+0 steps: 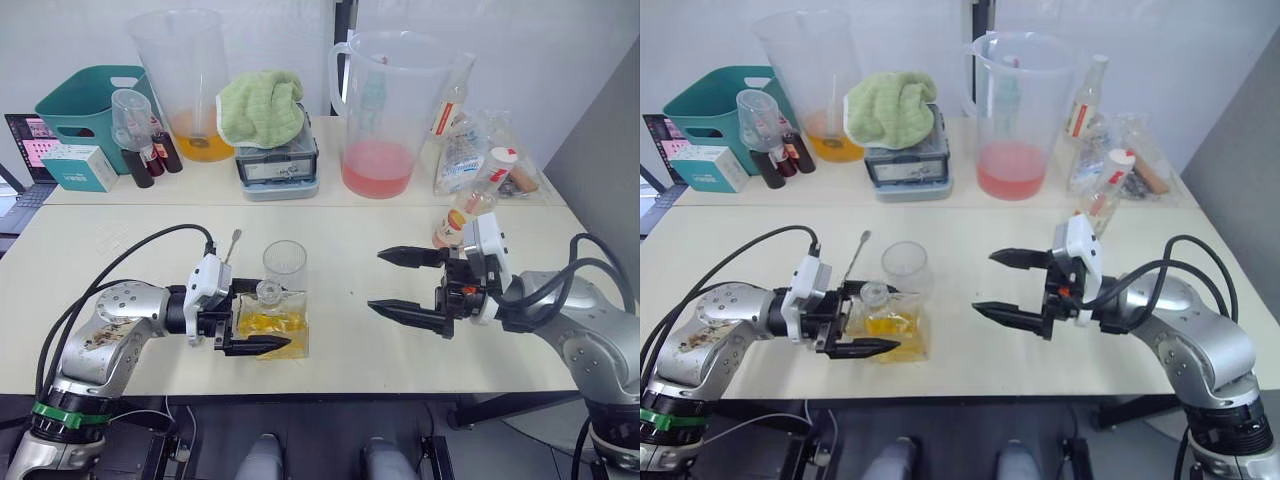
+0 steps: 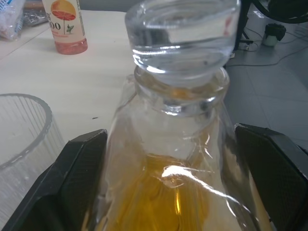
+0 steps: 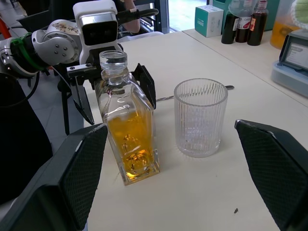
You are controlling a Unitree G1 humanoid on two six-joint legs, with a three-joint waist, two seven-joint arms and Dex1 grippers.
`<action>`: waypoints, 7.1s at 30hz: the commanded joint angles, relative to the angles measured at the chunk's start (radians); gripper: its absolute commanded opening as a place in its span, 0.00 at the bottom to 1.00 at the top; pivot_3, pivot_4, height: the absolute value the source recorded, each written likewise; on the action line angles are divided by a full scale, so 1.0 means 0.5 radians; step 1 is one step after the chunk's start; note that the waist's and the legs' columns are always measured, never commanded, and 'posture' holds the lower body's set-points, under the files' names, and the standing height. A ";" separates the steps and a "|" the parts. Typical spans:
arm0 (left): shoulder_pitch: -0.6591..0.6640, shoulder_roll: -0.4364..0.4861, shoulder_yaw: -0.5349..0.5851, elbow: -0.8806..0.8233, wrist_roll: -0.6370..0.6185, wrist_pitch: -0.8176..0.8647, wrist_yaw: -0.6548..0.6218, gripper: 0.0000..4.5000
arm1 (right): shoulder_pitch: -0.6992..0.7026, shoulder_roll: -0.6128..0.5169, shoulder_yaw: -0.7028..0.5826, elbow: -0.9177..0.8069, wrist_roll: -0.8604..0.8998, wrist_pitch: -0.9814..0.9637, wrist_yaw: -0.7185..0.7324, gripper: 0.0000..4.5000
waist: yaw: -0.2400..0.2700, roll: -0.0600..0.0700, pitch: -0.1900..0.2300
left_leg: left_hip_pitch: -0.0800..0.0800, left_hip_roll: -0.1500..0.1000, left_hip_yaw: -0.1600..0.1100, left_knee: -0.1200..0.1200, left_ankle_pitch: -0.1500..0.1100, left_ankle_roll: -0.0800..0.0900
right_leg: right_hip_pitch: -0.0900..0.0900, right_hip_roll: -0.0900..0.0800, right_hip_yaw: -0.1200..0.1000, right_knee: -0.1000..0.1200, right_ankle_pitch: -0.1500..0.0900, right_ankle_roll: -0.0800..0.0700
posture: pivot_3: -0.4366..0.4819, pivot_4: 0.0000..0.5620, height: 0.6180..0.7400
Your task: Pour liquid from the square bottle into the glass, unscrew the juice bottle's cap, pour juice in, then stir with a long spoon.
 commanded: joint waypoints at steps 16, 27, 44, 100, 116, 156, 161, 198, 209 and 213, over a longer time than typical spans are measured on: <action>-0.045 -0.021 -0.032 -0.010 0.045 -0.120 -0.023 0.63 | -0.685 0.478 0.484 -0.129 0.060 0.466 -0.490 1.00 | 0.003 0.001 0.000 | 0.000 0.000 -0.001 -0.001 0.000 0.000 | 0.000 0.001 0.000 0.000 0.000 0.000 | 0.48 0.27 1.00; -0.076 -0.038 -0.056 -0.005 0.051 -0.124 -0.021 0.63 | -0.800 0.627 0.717 0.021 -0.181 0.414 -0.452 1.00 | 0.003 0.002 0.000 | 0.000 0.000 -0.004 0.000 0.000 0.000 | -0.001 0.001 -0.001 0.002 0.000 0.000 | 0.48 0.27 1.00; -0.081 -0.032 -0.082 -0.004 0.083 -0.141 -0.030 0.63 | -0.825 0.718 0.682 0.034 -0.299 0.389 -0.374 0.23 | 0.003 0.002 0.000 | 0.001 0.000 -0.004 0.000 0.000 0.000 | -0.001 0.001 -0.001 0.002 0.000 0.000 | 0.48 0.27 1.00; -0.132 -0.041 -0.081 0.053 0.087 -0.179 -0.032 0.63 | 0.498 0.576 -0.387 0.989 -1.002 -0.679 -1.038 0.23 | 0.001 0.021 -0.002 | 0.017 0.000 0.001 -0.002 0.000 0.000 | 0.019 0.001 0.003 -0.003 0.000 0.000 | 0.48 0.27 1.00; -0.143 -0.045 -0.091 0.045 0.088 -0.164 -0.014 0.63 | 0.473 0.608 -0.427 0.859 -0.990 -0.781 -1.046 0.23 | 0.003 0.021 -0.002 | 0.018 0.000 0.000 -0.002 0.000 0.000 | 0.020 0.001 0.003 -0.003 0.000 0.000 | 0.48 0.27 1.00; 0.301 0.550 0.800 -0.195 -0.221 0.208 0.034 0.63 | 0.251 0.441 0.279 -0.352 -0.543 -0.042 -0.756 1.00 | 0.003 0.023 0.004 | 0.013 0.007 0.001 -0.010 0.000 0.000 | 0.008 0.008 0.004 -0.004 -0.001 -0.003 | 0.48 0.27 1.00; 0.066 0.628 0.723 0.183 0.002 -0.060 0.021 0.63 | 0.209 0.488 0.397 -0.349 -0.563 -0.001 -0.775 1.00 | 0.003 0.021 0.005 | 0.013 0.009 0.000 -0.014 0.000 0.000 | 0.003 0.011 0.004 -0.003 0.000 -0.005 | 0.48 0.27 1.00; -1.030 -0.077 -0.040 1.441 1.265 -2.028 1.028 0.63 | 0.190 0.591 0.433 -0.465 -0.576 0.033 -0.972 1.00 | -0.047 0.017 0.005 | -0.004 0.010 -0.009 -0.004 0.001 -0.001 | -0.007 0.016 0.001 0.003 0.001 -0.007 | 0.48 0.27 1.00; -1.032 -0.069 -0.132 1.553 1.476 -2.330 1.238 0.63 | 0.180 0.605 0.399 -0.466 -0.536 0.056 -0.980 1.00 | -0.048 0.017 0.005 | -0.004 0.009 -0.009 -0.003 0.001 -0.001 | -0.007 0.016 0.001 0.003 0.001 -0.007 | 0.48 0.27 1.00; -1.038 -0.059 -0.155 1.593 1.562 -2.417 1.325 0.63 | 0.170 0.601 0.391 -0.465 -0.515 0.063 -0.987 1.00 | -0.048 0.017 0.005 | -0.004 0.009 -0.010 -0.003 0.001 -0.001 | -0.007 0.016 0.001 0.004 0.001 -0.007 | 0.48 0.27 1.00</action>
